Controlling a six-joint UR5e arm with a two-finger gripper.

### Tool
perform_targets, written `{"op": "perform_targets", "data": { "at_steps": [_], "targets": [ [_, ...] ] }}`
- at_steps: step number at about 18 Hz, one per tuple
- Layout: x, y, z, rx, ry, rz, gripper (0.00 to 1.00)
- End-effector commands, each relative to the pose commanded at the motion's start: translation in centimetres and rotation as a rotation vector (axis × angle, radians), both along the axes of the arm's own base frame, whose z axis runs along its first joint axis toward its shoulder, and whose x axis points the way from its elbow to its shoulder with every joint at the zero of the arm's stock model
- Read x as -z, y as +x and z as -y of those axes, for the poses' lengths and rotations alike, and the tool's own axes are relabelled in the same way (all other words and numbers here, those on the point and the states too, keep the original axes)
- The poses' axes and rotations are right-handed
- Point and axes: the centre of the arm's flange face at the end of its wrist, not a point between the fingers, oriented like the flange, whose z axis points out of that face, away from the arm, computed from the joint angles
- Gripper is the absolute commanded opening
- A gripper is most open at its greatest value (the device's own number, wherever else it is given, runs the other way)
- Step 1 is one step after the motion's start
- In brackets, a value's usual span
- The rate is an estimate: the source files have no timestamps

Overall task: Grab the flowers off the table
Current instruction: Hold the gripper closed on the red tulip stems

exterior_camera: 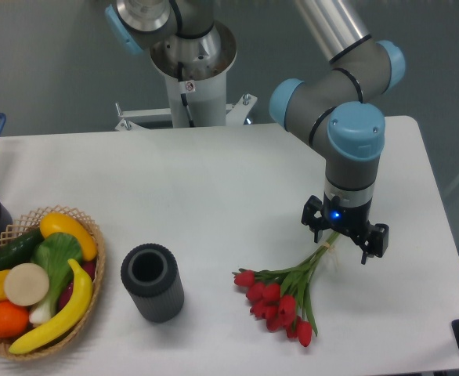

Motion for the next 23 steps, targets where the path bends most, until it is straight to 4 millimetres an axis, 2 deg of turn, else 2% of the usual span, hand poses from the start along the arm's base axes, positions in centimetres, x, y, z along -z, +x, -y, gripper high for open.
{"op": "perform_targets", "data": {
  "at_steps": [8, 15, 18, 20, 23],
  "targets": [
    [0.1, 0.0, -0.2, -0.013, 0.008, -0.012, 1.00],
    [2.7, 0.4, 0.1, -0.029, 0.023, -0.022, 1.00],
    [4.1, 0.0, -0.5, -0.019, 0.015, -0.010, 1.00],
    [5.2, 0.5, -1.5, -0.002, 0.007, 0.004, 1.00],
    [6.2, 0.9, -1.9, 0.008, 0.000, 0.019, 1.00]
  ]
}}
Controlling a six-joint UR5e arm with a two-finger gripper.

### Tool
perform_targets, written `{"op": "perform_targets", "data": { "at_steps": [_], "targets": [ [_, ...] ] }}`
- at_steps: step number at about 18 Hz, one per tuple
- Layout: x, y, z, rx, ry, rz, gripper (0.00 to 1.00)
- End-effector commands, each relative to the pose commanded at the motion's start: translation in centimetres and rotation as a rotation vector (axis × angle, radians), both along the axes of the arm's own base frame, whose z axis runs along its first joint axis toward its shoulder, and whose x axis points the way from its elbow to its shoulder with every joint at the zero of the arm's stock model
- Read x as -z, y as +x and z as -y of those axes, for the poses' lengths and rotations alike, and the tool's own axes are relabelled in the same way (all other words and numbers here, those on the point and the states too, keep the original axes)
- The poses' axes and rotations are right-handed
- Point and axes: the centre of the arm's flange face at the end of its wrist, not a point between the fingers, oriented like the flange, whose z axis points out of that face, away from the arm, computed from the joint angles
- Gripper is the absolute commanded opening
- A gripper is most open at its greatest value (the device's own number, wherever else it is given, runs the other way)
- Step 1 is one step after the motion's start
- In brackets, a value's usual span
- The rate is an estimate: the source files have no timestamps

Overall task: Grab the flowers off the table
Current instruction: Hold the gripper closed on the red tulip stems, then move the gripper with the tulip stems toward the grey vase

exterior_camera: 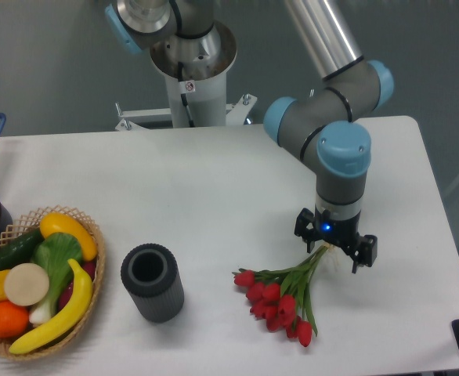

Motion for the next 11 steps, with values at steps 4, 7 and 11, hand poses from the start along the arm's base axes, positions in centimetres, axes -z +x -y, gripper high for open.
{"op": "perform_targets", "data": {
  "at_steps": [4, 7, 11],
  "targets": [
    [1.8, 1.3, -1.0, 0.023, -0.018, 0.027, 1.00],
    [3.0, 1.5, -1.3, 0.027, -0.027, 0.043, 1.00],
    [4.2, 1.8, -1.8, 0.035, -0.038, 0.056, 0.97]
  ]
}}
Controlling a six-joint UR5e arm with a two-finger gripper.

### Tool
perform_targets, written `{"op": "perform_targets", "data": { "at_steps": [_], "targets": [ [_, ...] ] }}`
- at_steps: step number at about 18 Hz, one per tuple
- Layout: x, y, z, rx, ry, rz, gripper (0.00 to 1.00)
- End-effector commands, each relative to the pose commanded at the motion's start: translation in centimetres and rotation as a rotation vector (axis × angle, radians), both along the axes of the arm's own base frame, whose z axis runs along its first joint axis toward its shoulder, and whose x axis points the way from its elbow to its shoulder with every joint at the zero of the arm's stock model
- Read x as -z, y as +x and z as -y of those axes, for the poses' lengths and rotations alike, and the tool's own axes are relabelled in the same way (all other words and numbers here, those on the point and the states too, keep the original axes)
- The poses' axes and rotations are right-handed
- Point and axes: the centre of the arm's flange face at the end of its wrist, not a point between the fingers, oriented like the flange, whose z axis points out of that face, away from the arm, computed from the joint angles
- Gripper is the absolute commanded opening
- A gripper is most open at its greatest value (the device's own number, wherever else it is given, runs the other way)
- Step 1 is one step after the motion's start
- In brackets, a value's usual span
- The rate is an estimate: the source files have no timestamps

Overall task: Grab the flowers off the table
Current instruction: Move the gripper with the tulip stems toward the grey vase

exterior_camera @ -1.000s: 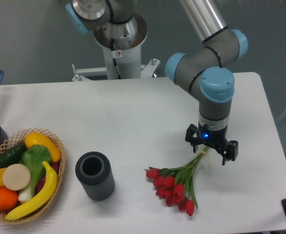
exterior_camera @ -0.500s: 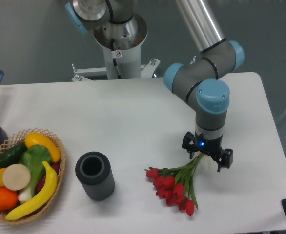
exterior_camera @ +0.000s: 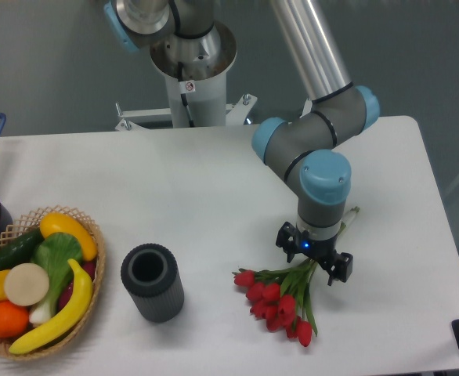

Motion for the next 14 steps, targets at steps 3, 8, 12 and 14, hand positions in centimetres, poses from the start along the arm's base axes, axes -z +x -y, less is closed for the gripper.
{"op": "perform_targets", "data": {
  "at_steps": [3, 8, 12, 14],
  "targets": [
    [-0.1, 0.1, -0.1, -0.005, 0.000, 0.002, 0.38],
    [-0.6, 0.1, -0.1, -0.028, 0.008, 0.000, 0.00],
    [-1.4, -0.2, -0.4, -0.105, 0.027, -0.005, 0.00],
    [-1.6, -0.2, -0.4, -0.106, 0.027, -0.009, 0.00]
  ]
}}
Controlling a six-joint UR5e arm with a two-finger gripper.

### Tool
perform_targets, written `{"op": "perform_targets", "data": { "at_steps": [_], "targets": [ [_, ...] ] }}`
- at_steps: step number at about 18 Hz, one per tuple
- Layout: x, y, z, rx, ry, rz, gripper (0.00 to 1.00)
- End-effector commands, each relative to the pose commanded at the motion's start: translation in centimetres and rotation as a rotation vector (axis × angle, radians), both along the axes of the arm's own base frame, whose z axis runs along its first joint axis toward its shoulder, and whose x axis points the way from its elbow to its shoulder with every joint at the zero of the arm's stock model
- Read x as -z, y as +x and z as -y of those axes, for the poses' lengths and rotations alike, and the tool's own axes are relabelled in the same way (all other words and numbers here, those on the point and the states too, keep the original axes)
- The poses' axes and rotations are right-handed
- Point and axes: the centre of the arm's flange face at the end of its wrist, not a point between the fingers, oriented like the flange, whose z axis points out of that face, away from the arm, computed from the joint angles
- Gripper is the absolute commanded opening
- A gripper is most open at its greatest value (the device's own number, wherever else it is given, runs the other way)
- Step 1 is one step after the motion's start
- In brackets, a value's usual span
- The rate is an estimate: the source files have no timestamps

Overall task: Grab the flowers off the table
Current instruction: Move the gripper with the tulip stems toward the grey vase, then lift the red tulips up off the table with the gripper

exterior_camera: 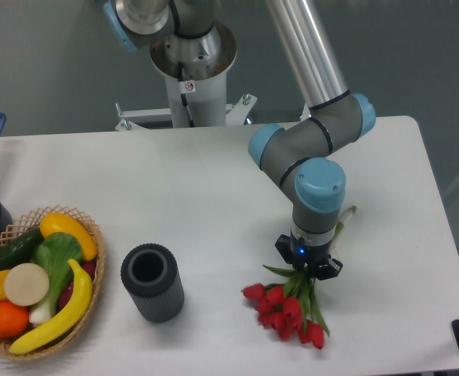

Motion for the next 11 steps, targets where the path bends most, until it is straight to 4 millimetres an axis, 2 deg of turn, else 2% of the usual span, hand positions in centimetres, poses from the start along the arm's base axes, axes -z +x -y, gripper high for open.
{"op": "perform_targets", "data": {
  "at_steps": [4, 6, 8, 11],
  "targets": [
    [-2.5, -0.3, 0.3, 0.001, 0.019, -0.033, 0.00],
    [-4.7, -1.0, 0.5, -0.011, 0.038, -0.067, 0.00],
    [-6.6, -2.7, 1.2, -0.035, 0.053, -0.086, 0.00],
    [-8.4, -3.7, 0.9, -0.033, 0.055, -0.086, 0.00]
  ]
}}
